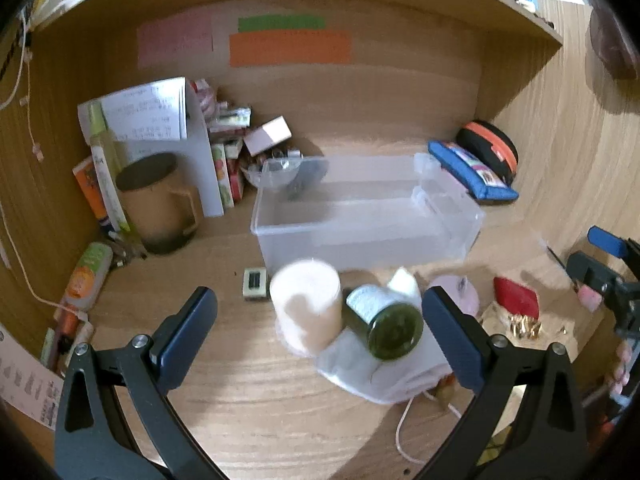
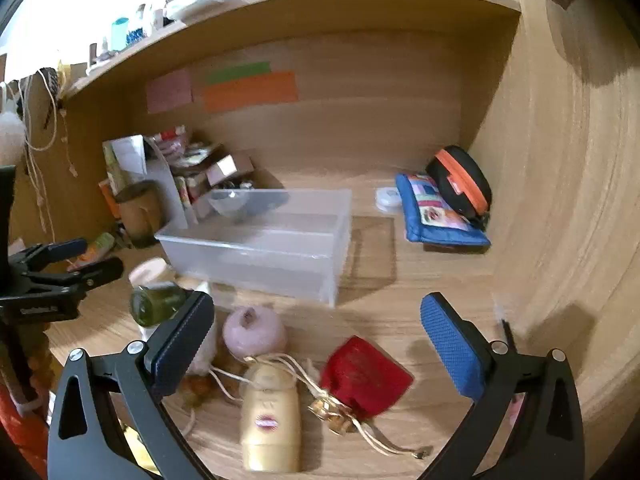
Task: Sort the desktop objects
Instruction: 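Grasp the red pouch with the right tool while the left tool grasps the white candle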
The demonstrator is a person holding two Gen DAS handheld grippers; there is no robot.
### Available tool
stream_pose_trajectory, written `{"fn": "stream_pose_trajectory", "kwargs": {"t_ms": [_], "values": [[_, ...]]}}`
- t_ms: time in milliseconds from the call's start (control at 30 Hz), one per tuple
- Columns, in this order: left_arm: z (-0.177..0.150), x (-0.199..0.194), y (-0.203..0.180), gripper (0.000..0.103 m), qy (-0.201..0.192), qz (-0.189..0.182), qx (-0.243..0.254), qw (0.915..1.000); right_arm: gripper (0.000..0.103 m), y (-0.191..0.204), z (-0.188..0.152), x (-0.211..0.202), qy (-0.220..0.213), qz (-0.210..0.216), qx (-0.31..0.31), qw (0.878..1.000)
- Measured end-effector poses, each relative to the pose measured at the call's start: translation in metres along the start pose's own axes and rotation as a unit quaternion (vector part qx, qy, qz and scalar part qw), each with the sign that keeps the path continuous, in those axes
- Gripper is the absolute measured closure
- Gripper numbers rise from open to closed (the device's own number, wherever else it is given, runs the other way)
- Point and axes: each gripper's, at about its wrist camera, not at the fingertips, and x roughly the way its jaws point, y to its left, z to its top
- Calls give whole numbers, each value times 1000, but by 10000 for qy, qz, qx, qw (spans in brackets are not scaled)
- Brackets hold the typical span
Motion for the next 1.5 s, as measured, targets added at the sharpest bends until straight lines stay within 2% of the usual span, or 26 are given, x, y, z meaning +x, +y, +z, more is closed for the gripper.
{"fn": "stream_pose_trajectory", "kwargs": {"t_ms": [300,433,533,633,867,967,1000,1100,1400,1500], "values": [[-22,22,18,0,499,-106,-274,9983,1,-17,-19,4,309,-202,-68,9993],[-23,34,38,0,690,-496,-699,9939,2,-27,-33,14,551,-261,-37,9981],[-25,33,47,0,706,-692,-861,9914,2,-36,-43,21,749,-279,44,9968],[-26,29,52,0,676,-588,-866,9922,2,-44,-49,27,880,-215,212,9957],[-26,46,64,2,888,-444,-877,9912,16,-48,-53,49,1138,6,184,9933],[-26,61,61,22,1096,-470,-787,9897,22,-46,-53,61,1257,72,73,9920],[-25,66,60,23,1172,-502,-780,9888,25,-46,-53,64,1297,88,62,9915],[-25,77,58,23,1283,-666,-804,9862,27,-48,-54,76,1440,145,53,9895],[-9,97,43,23,1332,-730,-644,9863,28,-50,-57,87,1581,457,146,9863],[-4,104,41,23,1352,-695,-603,9865,38,-48,-56,86,1572,626,107,9855]]}}
